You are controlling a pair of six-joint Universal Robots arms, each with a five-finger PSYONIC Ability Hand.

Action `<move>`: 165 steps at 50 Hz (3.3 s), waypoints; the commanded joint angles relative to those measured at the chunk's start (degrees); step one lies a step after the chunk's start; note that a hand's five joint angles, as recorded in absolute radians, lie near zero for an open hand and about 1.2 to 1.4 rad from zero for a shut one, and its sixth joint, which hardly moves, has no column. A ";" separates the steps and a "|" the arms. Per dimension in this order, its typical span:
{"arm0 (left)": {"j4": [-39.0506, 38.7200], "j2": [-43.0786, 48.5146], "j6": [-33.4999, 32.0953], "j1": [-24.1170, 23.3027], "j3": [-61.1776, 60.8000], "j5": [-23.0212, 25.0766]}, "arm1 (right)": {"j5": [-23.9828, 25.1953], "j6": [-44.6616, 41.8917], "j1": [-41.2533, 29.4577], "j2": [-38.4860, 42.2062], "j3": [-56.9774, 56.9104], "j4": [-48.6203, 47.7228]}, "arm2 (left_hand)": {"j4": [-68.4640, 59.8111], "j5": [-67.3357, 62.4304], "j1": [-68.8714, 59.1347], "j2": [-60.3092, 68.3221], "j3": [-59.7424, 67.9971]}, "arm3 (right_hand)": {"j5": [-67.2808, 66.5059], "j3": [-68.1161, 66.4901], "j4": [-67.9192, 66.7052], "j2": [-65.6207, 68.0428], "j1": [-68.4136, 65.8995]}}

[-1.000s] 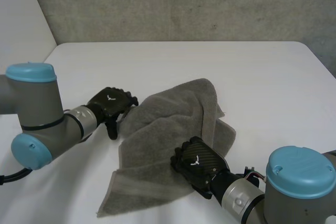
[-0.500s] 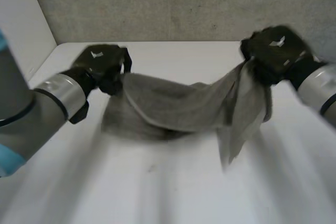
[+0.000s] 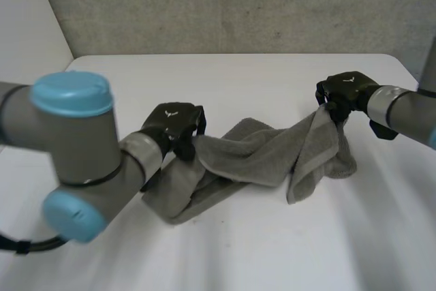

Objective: Fold the towel.

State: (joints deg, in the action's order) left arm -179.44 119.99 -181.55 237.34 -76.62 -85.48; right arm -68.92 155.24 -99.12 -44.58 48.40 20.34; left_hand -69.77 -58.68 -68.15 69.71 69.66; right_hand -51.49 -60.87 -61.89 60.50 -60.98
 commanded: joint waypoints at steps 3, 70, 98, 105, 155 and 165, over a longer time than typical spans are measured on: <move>0.05 8.95 -0.03 1.73 11.93 -1.80 | -13.96 2.97 -1.78 4.42 -9.99 -1.27 | -10.23 -11.32 -11.85 10.29 10.34 | 51.49 50.87 51.89 -50.50 50.98; -12.95 7.98 0.06 4.63 -4.86 -2.42 | -2.01 3.93 -0.29 -39.44 59.79 -50.93 | 22.12 21.03 20.51 -22.06 -22.02 | -18.51 -19.13 -18.11 19.50 -19.02; -20.34 10.44 -0.12 4.10 -5.03 -1.80 | 6.52 11.23 17.38 -41.20 55.22 -29.22 | 22.54 21.46 20.93 -22.49 -22.44 | -18.51 -19.13 -18.11 19.50 -19.02; -18.94 10.79 1.11 3.84 -5.38 7.66 | 6.87 10.96 17.56 -41.20 54.70 -29.22 | -10.18 -11.26 -11.79 10.23 10.28 | -18.51 -19.13 -18.11 19.50 -19.02; -17.01 3.07 -7.06 14.99 19.46 -12.70 | 4.74 5.80 -4.95 -7.71 -7.22 -20.97 | -10.23 -11.32 -11.85 10.29 10.34 | -18.51 -19.13 -18.11 19.50 -19.02; -19.46 0.33 -7.94 16.31 -10.22 -11.91 | 8.63 -4.42 -4.68 -7.89 20.42 -19.02 | -10.23 -11.32 -11.85 10.29 10.34 | -18.51 -19.13 -18.11 19.50 -19.02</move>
State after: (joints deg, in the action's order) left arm -196.78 120.72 -188.97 253.58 -74.64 -97.70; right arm -60.77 155.53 -103.95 -52.63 55.31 1.90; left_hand -69.78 -59.18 -68.72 69.77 69.73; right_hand -67.00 -76.45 -76.72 76.36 -76.24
